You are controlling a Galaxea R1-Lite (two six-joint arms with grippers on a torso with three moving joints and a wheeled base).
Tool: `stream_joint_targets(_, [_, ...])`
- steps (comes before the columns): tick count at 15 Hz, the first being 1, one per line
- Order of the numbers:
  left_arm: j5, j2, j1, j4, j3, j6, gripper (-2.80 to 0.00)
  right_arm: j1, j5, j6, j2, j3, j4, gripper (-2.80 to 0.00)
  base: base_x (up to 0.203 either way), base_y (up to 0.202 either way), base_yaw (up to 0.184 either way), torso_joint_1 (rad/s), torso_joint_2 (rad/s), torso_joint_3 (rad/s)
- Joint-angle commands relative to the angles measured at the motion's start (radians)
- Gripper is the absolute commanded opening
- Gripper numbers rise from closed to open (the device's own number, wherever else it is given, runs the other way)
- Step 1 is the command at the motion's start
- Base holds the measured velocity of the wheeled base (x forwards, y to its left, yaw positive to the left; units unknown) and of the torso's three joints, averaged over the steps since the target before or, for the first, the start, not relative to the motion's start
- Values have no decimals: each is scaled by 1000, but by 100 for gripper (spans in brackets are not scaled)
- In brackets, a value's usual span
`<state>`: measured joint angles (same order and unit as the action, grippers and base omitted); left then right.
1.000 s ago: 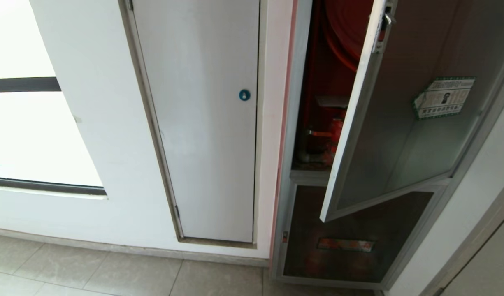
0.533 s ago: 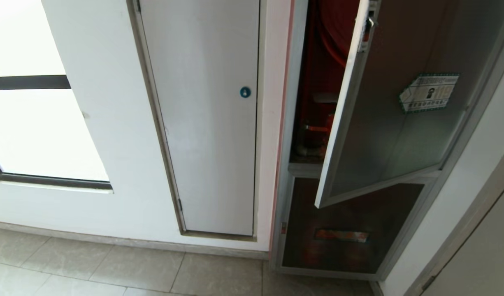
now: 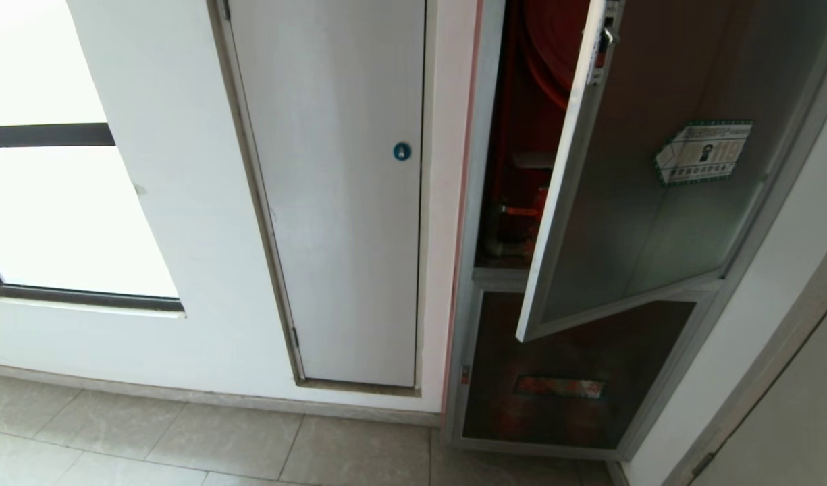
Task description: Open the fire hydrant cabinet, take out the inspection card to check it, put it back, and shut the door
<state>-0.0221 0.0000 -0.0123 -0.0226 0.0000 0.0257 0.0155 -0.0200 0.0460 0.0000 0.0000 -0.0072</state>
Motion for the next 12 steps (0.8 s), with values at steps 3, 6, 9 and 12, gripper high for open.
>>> stream_joint_targets(3, [1, 2, 0, 0, 14, 0, -280, 0, -1, 0, 2, 2, 0, -280, 0, 0, 0, 0, 0, 0])
stream_joint_targets(6, [-1, 2, 0, 0, 14, 0, -280, 0, -1, 0, 2, 2, 0, -280, 0, 0, 0, 0, 0, 0])
stream_joint_targets(9, [0, 2, 0, 0, 14, 0, -280, 0, 0, 0, 2, 2, 0, -280, 0, 0, 0, 0, 0, 0])
stream_joint_targets(12, [1, 2, 0, 0, 14, 0, -280, 1, 0, 0, 2, 2, 0, -280, 0, 0, 0, 0, 0, 0])
